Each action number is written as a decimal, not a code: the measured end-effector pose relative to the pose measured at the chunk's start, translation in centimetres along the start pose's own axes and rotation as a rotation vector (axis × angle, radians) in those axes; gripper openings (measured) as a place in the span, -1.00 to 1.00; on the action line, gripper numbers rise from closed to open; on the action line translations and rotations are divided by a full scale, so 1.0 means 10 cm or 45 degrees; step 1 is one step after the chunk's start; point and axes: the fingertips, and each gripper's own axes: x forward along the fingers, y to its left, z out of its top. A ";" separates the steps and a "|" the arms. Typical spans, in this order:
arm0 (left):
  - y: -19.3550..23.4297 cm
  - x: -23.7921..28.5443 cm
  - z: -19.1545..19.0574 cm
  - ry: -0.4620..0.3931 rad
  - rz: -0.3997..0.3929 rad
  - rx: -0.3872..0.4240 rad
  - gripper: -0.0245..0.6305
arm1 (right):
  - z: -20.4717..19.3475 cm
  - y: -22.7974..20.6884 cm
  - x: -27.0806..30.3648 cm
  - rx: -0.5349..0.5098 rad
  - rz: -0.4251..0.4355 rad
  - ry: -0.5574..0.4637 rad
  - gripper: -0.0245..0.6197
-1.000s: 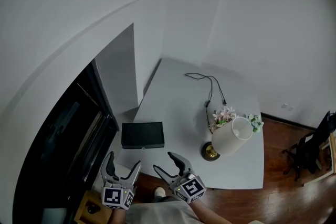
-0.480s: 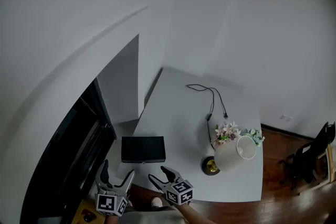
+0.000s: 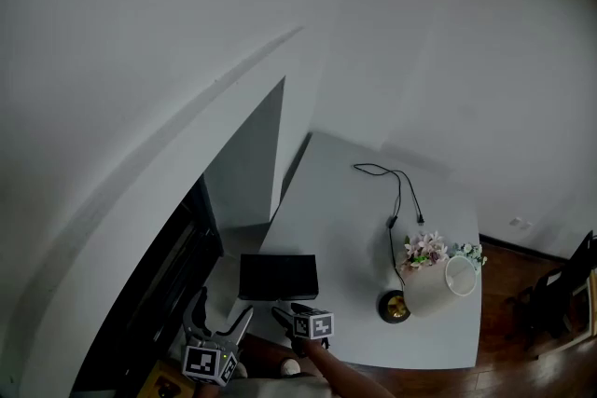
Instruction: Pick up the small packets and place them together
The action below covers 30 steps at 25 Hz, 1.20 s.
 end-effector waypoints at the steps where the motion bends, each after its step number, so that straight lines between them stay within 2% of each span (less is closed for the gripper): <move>1: 0.01 0.01 -0.01 0.004 -0.001 -0.002 0.34 | -0.01 -0.03 0.06 0.034 -0.004 0.013 -0.02; 2: 0.01 0.01 -0.03 0.008 -0.005 -0.004 0.34 | -0.02 -0.05 0.10 0.056 -0.006 0.027 -0.03; 3: 0.01 0.02 -0.04 0.012 -0.010 -0.004 0.34 | -0.03 -0.07 0.14 0.068 -0.006 0.042 -0.21; 4: 0.00 0.02 -0.04 0.017 -0.016 -0.004 0.34 | -0.03 -0.08 0.18 0.077 -0.005 0.055 -0.31; 9: -0.01 0.05 -0.06 0.021 -0.034 -0.007 0.34 | 0.09 -0.09 0.28 0.110 -0.064 0.064 -0.32; 10: -0.02 0.06 -0.05 0.024 -0.038 -0.005 0.34 | 0.11 -0.10 0.28 0.117 -0.081 0.069 -0.51; 12: -0.03 0.06 -0.04 0.032 -0.045 0.002 0.34 | 0.09 -0.13 0.29 0.124 -0.109 0.091 -0.61; 14: -0.03 0.04 -0.04 0.038 -0.044 0.007 0.34 | 0.08 -0.10 0.30 0.096 -0.120 0.094 -0.61; 15: -0.02 0.03 -0.06 0.041 -0.043 0.005 0.34 | 0.07 -0.09 0.30 0.079 -0.122 0.098 -0.72; 19: -0.05 0.05 -0.10 0.045 -0.052 -0.003 0.34 | -0.03 -0.06 0.24 0.055 -0.102 0.112 -0.72; 30: -0.16 0.05 -0.19 0.079 -0.091 -0.013 0.34 | -0.62 0.15 -0.06 0.011 -0.026 0.232 -0.72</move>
